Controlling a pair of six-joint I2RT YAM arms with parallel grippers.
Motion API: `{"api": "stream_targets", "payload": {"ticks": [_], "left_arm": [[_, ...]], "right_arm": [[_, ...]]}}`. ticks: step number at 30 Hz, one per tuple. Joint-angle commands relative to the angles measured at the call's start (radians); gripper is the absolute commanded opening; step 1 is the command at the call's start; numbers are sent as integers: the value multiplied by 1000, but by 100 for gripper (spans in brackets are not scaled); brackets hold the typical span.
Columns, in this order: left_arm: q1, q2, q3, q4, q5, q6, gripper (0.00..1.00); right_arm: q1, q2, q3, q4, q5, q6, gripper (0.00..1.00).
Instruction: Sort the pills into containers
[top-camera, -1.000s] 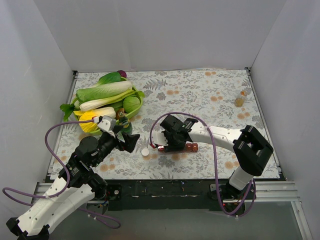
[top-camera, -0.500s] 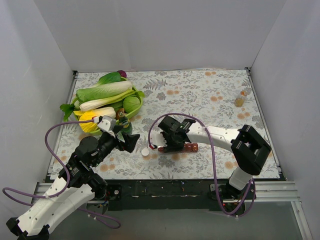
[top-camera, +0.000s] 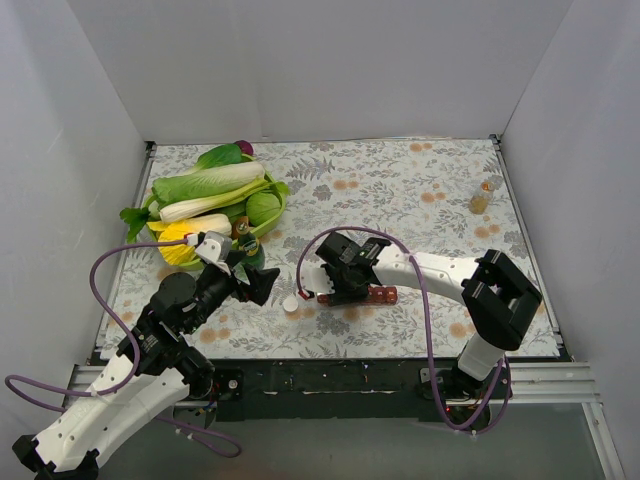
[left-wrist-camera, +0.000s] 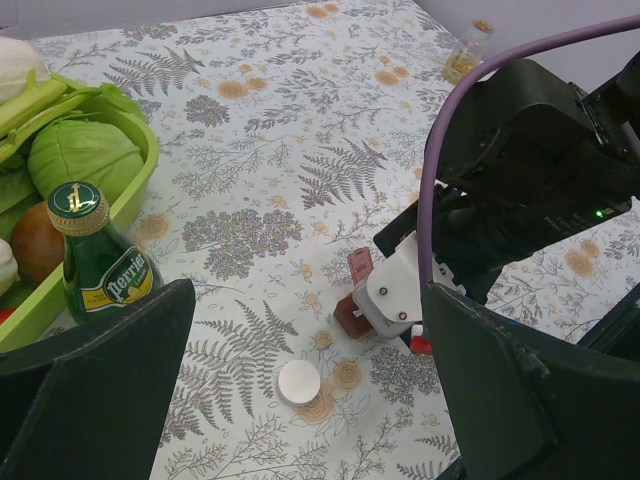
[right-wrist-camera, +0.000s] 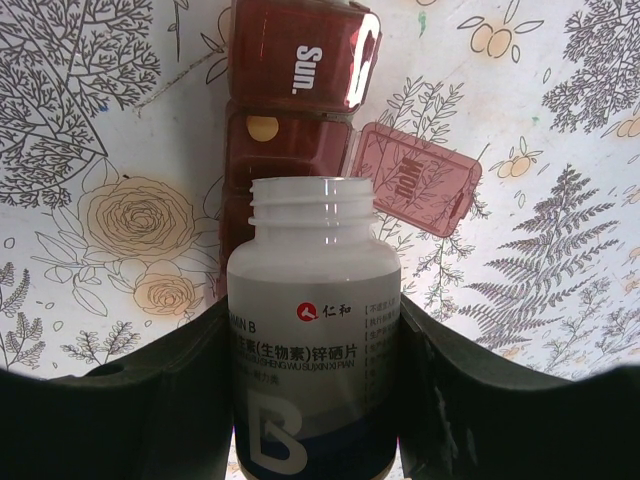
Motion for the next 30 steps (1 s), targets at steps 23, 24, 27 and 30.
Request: {"api": "stream_targets", "payload": {"ticks": [23, 24, 27, 30], "left_arm": [[1, -5, 7, -9, -7, 2, 98], [3, -5, 7, -8, -8, 1, 98], [3, -6, 7, -8, -8, 1, 98], [3, -6, 7, -9, -7, 1, 98]], "right_arm": [[29, 23, 65, -49, 31, -29, 3], [29, 21, 65, -49, 33, -32, 3], [29, 23, 68, -52, 33, -34, 3], [32, 23, 71, -59, 34, -38, 3]]}}
